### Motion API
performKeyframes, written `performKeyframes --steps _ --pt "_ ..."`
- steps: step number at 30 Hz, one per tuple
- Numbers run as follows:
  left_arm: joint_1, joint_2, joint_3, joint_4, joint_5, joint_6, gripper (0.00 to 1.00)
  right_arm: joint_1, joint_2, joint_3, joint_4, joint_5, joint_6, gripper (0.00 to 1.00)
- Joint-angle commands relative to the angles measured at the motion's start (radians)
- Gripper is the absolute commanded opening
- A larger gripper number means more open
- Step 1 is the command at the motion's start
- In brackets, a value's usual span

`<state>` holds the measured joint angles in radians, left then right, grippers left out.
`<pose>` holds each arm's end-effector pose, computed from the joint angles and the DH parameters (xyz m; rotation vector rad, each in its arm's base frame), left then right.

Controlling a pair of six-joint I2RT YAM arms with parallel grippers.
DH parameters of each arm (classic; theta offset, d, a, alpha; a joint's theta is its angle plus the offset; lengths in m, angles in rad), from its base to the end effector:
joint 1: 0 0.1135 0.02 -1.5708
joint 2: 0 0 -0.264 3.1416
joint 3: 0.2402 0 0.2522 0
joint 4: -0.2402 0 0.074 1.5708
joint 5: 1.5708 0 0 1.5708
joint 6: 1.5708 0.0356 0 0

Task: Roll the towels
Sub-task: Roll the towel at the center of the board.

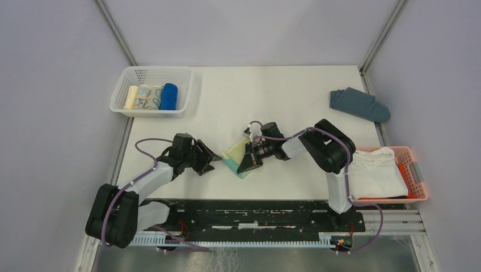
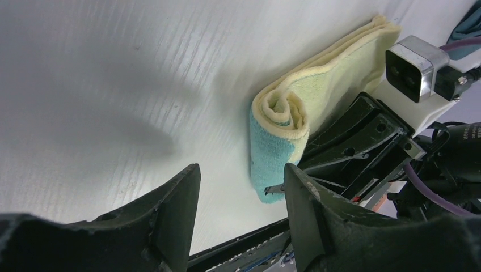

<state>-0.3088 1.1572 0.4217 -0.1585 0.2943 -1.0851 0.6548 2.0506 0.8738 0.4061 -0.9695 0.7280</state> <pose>0.1907 -0.0717 0.1511 -0.8788 2.5160 -0.9037 0.2667 0.2418 0.0790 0.4736 -2.5660 -1.7200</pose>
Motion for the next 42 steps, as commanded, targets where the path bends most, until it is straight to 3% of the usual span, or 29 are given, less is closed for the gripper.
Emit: performKeyframes --steps 1,12,16,26,35,36,42 --pt "0.002 0.03 -0.002 0.122 0.055 -0.043 0.63 -0.008 0.053 -0.019 -0.023 0.03 -0.006 0.01" --pt "-0.02 0.203 0.02 0.241 0.086 -0.037 0.61 -0.021 0.108 -0.016 -0.027 0.043 0.014 0.01" --pt "-0.046 0.263 0.042 0.255 0.075 -0.033 0.6 -0.021 0.087 -0.004 -0.103 0.073 -0.033 0.02" --pt "-0.093 0.369 0.09 0.125 -0.02 -0.015 0.52 -0.016 -0.069 0.033 -0.346 0.203 -0.199 0.27" --pt "-0.117 0.389 0.15 0.008 -0.123 0.011 0.49 0.051 -0.342 0.112 -0.682 0.532 -0.398 0.49" --pt "-0.128 0.397 0.171 -0.004 -0.132 0.016 0.48 0.082 -0.417 0.121 -0.74 0.67 -0.439 0.51" --pt "-0.144 0.413 0.2 -0.029 -0.146 0.019 0.48 0.23 -0.532 0.146 -0.783 0.965 -0.516 0.53"
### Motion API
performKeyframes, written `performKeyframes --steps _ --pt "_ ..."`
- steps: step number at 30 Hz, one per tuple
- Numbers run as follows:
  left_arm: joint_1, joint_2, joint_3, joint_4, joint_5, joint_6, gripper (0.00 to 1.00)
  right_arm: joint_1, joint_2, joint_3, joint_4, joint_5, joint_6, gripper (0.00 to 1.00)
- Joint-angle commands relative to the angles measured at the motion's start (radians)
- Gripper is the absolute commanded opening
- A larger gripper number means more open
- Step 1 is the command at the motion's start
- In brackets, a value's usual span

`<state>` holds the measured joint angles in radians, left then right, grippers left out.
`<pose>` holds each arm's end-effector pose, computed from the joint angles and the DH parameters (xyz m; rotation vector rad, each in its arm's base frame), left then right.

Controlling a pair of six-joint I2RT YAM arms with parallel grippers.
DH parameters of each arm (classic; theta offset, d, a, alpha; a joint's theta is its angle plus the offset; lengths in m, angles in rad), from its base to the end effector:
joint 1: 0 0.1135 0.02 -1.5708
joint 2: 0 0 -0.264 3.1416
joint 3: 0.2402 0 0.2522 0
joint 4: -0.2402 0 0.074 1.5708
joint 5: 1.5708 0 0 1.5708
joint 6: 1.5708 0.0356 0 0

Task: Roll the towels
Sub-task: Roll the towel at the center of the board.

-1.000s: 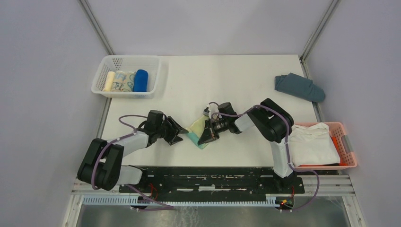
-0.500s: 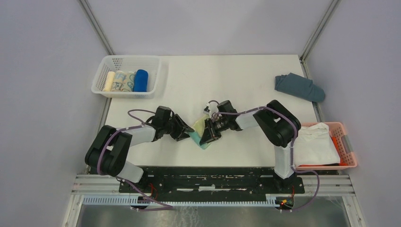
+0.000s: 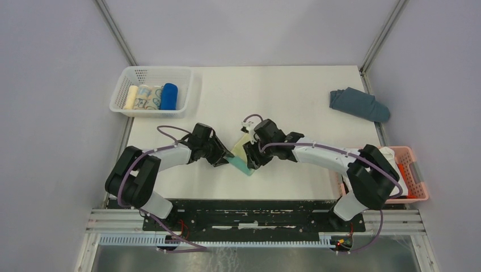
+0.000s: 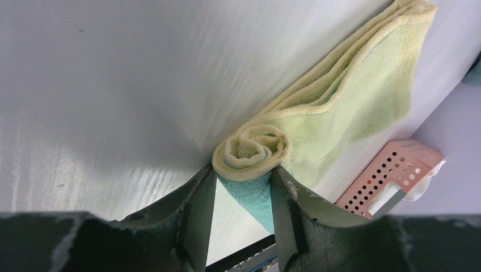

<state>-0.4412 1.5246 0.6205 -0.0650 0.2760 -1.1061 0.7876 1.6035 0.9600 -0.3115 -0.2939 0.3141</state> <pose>0.2379 -0.1231 0.1326 -0.7904 2.6547 -0.8749 0.2206 0.2362 0.1902 -0.7457 2.5568 0.7783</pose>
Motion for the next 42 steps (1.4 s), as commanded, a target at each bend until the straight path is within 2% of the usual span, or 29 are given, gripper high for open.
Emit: performKeyframes --steps 1,5,12,20,30,37,42 --pt "-0.013 0.047 0.003 -0.127 -0.129 0.041 0.48 0.128 -0.089 0.067 -0.061 0.328 -0.112 0.53" --pt "-0.015 0.058 0.007 -0.134 -0.129 0.039 0.48 0.22 -0.063 0.086 -0.022 0.418 -0.135 0.52" --pt "-0.02 0.056 0.013 -0.149 -0.136 0.042 0.48 0.298 0.041 0.12 0.032 0.499 -0.179 0.5" --pt "-0.022 0.053 0.02 -0.159 -0.143 0.045 0.48 0.326 0.148 0.116 0.015 0.526 -0.203 0.48" --pt "-0.021 0.054 0.02 -0.162 -0.146 0.053 0.49 0.325 0.24 0.059 -0.083 0.634 -0.141 0.47" --pt "-0.018 0.035 0.006 -0.19 -0.151 0.053 0.48 0.326 0.241 0.058 -0.092 0.552 -0.149 0.32" --pt "0.024 -0.125 -0.053 -0.259 -0.214 0.041 0.49 0.328 0.267 0.117 -0.085 0.368 -0.186 0.19"
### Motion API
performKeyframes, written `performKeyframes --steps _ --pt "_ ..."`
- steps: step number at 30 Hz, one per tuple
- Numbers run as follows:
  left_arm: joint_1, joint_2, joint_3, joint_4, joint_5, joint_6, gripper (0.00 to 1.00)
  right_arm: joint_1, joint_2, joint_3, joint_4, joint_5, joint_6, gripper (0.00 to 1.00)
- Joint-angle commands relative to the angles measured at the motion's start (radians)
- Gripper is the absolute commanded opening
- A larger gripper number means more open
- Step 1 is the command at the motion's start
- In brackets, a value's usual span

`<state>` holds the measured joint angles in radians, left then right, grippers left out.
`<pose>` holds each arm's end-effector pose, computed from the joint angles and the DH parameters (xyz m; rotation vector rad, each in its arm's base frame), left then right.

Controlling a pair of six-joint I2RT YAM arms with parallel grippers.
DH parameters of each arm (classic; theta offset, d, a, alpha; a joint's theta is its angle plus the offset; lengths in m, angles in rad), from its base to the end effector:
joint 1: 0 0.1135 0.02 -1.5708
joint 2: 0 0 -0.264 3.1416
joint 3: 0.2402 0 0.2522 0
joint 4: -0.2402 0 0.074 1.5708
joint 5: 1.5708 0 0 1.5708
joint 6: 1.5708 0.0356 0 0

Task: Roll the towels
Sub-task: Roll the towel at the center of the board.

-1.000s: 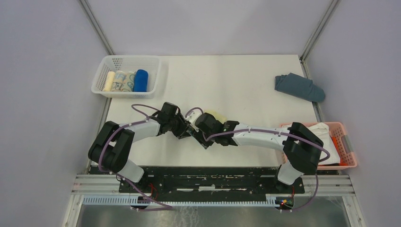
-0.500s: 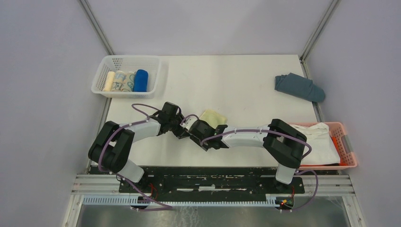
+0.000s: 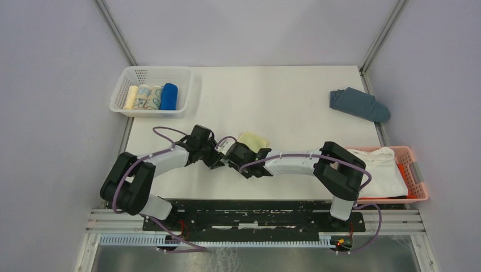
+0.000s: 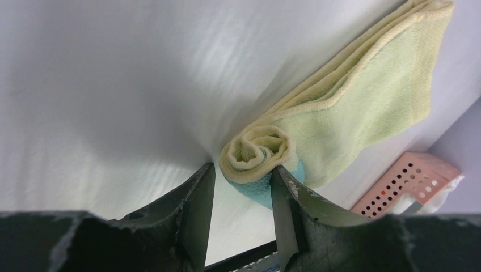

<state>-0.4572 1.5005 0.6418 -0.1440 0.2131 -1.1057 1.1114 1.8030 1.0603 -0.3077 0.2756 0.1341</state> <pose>0.2349 -0.1239 0.1389 -0.8033 2.6625 -0.7826 0.1664 0.3144 0.1550 -1.1186 2.3054 0.1092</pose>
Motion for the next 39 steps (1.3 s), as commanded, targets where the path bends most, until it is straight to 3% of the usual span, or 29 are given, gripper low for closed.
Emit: performKeyframes --steps 1,7,11,12,20,29,39 --pt "0.05 -0.137 -0.089 -0.191 -0.158 0.04 0.49 0.003 0.068 0.023 -0.08 -0.252 -0.01 0.17" --pt "0.083 -0.326 -0.107 -0.242 -0.161 0.046 0.6 -0.042 0.086 0.038 -0.026 -0.588 -0.006 0.09" --pt "0.093 -0.45 -0.128 -0.23 -0.163 0.049 0.66 -0.136 0.106 0.013 0.033 -0.789 0.048 0.08" --pt "0.095 -0.472 -0.134 -0.228 -0.161 0.048 0.71 -0.163 0.108 0.0 0.073 -0.837 0.08 0.08" --pt "0.097 -0.502 -0.183 -0.15 -0.054 0.047 0.75 -0.352 0.239 -0.015 0.22 -1.185 0.243 0.1" --pt "0.097 -0.431 -0.221 -0.062 0.022 0.027 0.73 -0.455 0.365 0.049 0.221 -1.315 0.374 0.09" --pt "0.091 -0.29 -0.236 0.06 0.064 -0.006 0.62 -0.471 0.422 0.153 0.049 -1.268 0.361 0.12"
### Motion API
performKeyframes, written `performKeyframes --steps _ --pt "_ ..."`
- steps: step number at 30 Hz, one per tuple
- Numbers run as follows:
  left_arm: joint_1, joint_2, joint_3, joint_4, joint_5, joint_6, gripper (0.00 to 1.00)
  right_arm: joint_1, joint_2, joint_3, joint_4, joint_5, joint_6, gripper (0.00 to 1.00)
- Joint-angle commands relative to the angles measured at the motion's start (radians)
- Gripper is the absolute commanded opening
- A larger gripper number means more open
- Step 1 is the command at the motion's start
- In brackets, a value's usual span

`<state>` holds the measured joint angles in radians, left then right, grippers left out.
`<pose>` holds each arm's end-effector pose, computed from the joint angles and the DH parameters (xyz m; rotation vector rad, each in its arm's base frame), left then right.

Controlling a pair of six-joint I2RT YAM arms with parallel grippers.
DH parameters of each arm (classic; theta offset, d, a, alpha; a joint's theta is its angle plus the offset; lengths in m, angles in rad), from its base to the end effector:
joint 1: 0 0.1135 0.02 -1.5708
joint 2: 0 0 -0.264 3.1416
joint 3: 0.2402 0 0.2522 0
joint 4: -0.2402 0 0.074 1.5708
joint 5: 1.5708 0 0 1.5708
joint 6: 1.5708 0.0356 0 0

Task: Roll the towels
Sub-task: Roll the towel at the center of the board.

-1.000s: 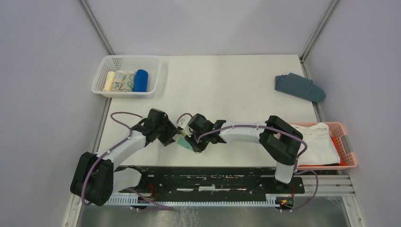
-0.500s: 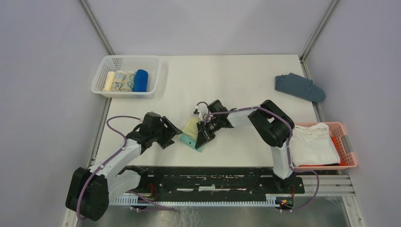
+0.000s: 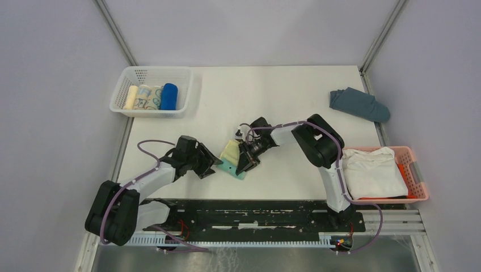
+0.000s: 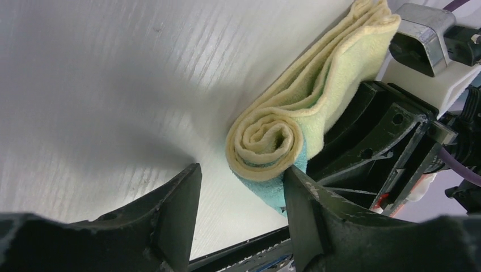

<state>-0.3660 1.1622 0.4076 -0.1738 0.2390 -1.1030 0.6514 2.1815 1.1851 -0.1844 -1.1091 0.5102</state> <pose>0.1835 -0.0793 0.1447 -0.8708 2.5541 -0.8416 0.2900 0.2612 0.0736 0.4625 -2.3752 -1.5040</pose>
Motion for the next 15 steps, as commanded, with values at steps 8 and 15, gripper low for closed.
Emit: performKeyframes --steps 8,15 --pt "-0.001 0.175 0.031 0.051 -0.022 0.004 0.53 0.0 -0.096 0.035 -0.176 0.277 -0.111 0.27" --pt "-0.002 0.269 0.078 -0.003 -0.057 0.03 0.52 0.056 -0.294 0.021 -0.275 0.523 -0.227 0.47"
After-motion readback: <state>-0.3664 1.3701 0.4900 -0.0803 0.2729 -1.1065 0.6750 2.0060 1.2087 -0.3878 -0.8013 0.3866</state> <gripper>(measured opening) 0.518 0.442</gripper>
